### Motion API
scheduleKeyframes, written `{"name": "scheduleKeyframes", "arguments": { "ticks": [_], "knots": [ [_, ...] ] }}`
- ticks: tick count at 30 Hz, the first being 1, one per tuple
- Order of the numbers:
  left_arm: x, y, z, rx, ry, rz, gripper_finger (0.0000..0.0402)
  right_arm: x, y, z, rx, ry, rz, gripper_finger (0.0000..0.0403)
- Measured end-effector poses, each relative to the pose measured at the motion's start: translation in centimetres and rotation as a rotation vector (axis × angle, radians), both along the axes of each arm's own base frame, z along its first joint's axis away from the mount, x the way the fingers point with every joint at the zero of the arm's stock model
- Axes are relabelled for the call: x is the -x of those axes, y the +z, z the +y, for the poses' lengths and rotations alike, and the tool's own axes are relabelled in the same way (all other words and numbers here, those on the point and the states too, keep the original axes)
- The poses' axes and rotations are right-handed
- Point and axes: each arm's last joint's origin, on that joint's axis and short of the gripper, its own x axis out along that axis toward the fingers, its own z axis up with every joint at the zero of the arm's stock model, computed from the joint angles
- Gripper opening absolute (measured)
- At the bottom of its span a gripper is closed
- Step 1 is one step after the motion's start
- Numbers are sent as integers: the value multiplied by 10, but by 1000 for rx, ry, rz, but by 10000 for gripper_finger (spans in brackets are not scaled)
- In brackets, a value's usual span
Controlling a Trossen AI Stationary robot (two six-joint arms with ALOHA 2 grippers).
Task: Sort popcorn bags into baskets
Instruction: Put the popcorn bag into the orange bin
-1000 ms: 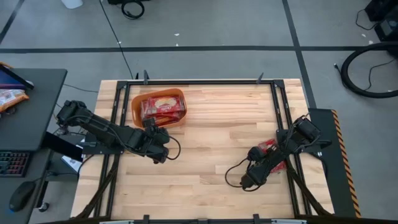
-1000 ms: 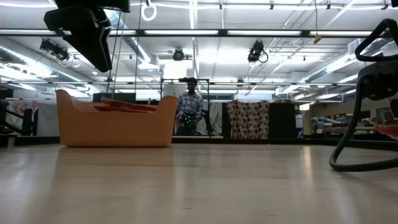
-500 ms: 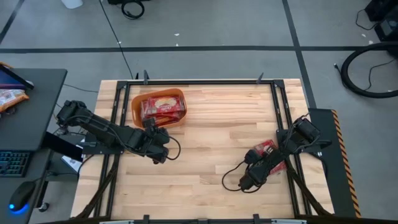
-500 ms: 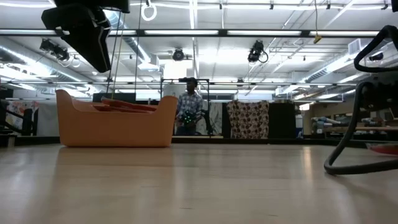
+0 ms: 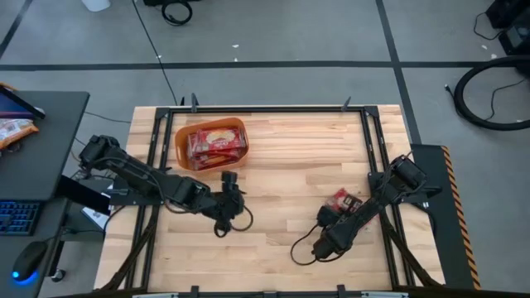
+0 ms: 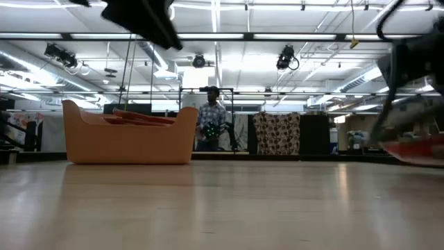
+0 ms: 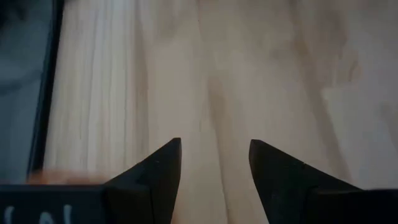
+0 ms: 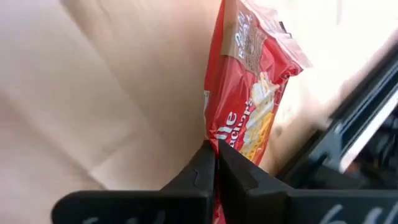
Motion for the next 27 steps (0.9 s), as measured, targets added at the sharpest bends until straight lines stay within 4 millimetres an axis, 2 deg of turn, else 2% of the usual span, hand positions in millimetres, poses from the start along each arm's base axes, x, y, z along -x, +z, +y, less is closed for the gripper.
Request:
{"name": "scheduleKeyframes", "arguments": {
  "ticks": [6, 9, 13, 20, 27],
  "knots": [
    [-16, 3, -13, 12, -98, -123, 192, -23, 37, 17, -3, 209, -104, 8],
    [-25, -6, -19, 47, -130, -128, 199, -34, 56, 26, 23, 320, -196, 11],
    [-38, -21, -25, 47, -152, -140, 232, -46, 75, 34, 47, 430, -306, 6],
    [-56, -38, -35, -99, -247, -185, 308, -67, 88, 41, -30, 552, -410, 6],
    [-66, -47, -42, -202, -313, -220, 315, -84, 91, 33, -68, 571, -461, 6]
  ]
}}
